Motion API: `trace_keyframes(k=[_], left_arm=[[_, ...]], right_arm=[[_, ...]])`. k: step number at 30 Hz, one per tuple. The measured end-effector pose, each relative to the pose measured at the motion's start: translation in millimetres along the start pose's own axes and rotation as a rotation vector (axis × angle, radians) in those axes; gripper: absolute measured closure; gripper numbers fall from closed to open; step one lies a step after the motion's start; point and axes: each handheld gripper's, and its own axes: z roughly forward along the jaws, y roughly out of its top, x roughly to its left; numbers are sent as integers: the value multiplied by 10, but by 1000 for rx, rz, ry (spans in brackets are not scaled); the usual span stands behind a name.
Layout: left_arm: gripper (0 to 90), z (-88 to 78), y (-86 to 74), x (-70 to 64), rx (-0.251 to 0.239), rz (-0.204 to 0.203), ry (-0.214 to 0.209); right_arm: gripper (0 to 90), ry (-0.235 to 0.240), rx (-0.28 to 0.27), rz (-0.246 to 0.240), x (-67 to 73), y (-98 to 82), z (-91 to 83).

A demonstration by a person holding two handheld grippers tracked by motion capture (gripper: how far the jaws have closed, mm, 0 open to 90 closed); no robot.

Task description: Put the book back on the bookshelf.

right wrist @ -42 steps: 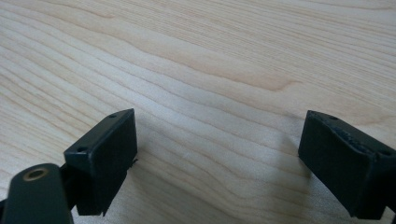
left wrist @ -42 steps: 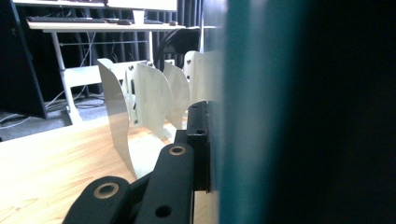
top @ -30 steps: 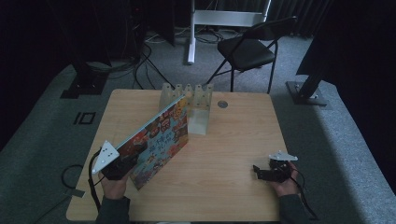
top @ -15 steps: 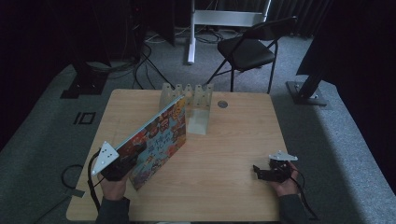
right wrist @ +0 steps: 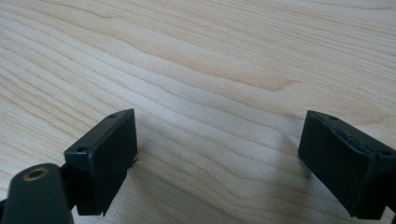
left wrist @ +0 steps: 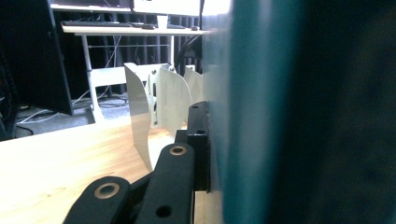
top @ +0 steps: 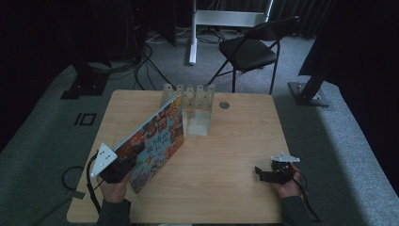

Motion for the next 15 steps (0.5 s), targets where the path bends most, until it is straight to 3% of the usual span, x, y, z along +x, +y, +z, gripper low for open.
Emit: trace_keyframes(k=[15], left_arm=[[810, 16, 15, -66, -11, 3, 38]], right_arm=[[115, 0, 0, 0, 0, 0, 0]])
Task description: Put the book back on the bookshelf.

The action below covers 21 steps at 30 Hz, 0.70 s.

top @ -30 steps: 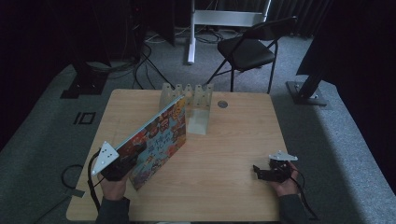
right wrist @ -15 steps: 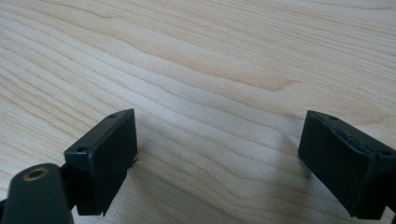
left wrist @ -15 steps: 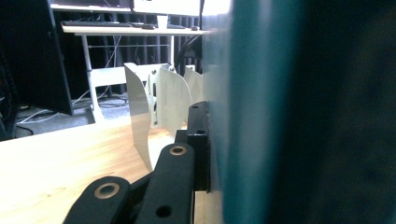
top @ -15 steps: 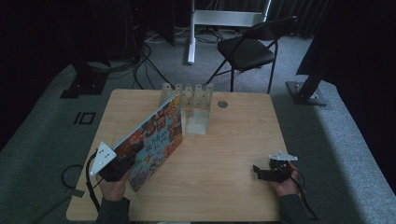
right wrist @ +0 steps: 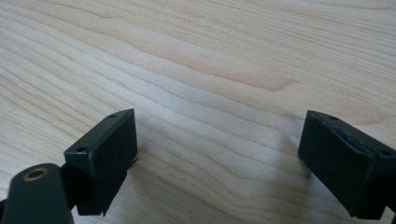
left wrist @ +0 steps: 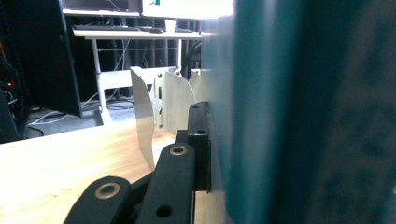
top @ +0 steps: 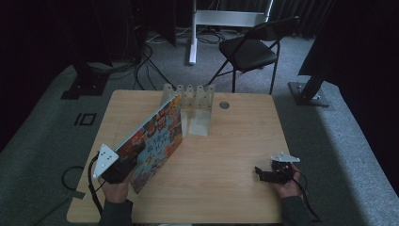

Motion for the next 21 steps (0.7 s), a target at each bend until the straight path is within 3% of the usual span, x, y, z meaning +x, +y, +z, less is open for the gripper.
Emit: trace_keyframes(k=[21], left_arm=[[810, 57, 92, -27, -33, 2, 46]], right_arm=[[115, 0, 0, 1, 0, 0, 0]])
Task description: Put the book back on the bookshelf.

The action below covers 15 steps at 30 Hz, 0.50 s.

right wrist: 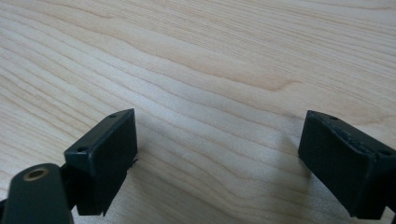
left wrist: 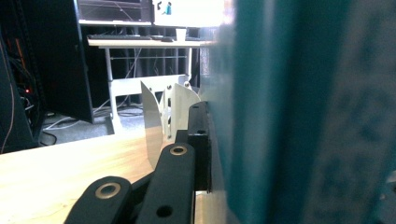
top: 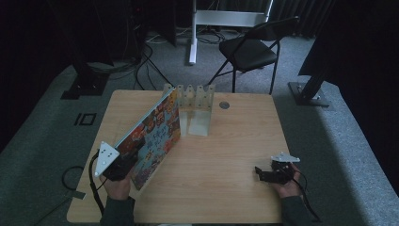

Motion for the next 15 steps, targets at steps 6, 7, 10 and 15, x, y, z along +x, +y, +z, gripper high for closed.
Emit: trace_keyframes(k=[6, 7, 10, 15], left_arm=[[810, 74, 41, -28, -9, 5, 20], [810, 87, 49, -35, -10, 8, 27], [810, 118, 67, -48, -9, 19, 42], [810, 162, 69, -68, -14, 20, 69]], right_arm=[[114, 0, 0, -1, -1, 0, 0], [115, 0, 0, -1, -1, 0, 0], [114, -1, 0, -2, -2, 0, 0], [115, -1, -1, -2, -2, 0, 0]])
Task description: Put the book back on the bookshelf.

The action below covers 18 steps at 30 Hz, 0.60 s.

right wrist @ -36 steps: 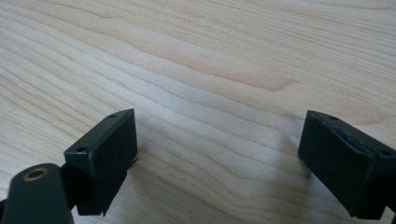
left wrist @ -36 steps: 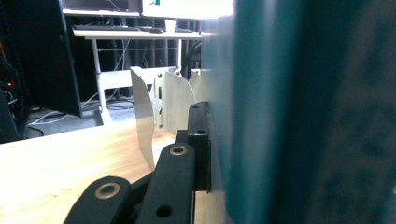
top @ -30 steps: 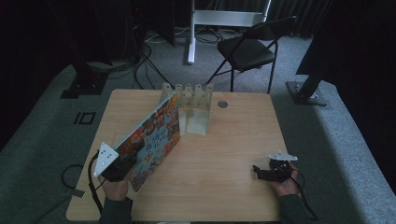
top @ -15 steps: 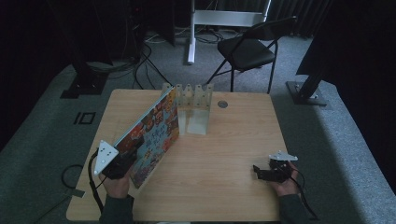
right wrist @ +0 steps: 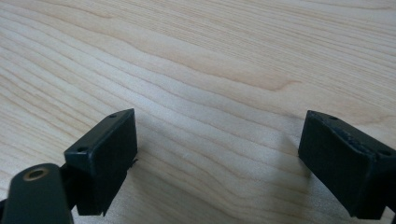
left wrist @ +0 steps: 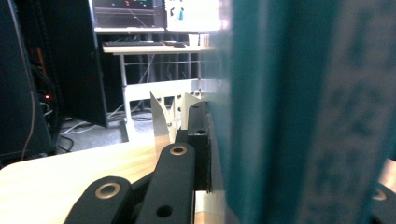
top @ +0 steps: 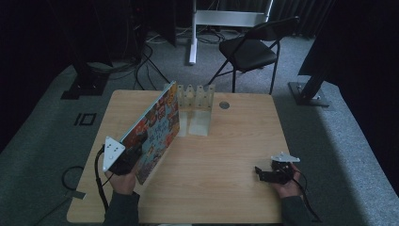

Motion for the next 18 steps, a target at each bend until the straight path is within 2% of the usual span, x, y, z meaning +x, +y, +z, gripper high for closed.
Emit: trace_keyframes(k=[10, 18], left_arm=[[810, 98, 17, -3, 0, 10, 31], [809, 156, 46, 0, -11, 2, 34]], right_arm=[[115, 0, 0, 1, 0, 0, 0], [114, 1, 1, 2, 1, 0, 0]])
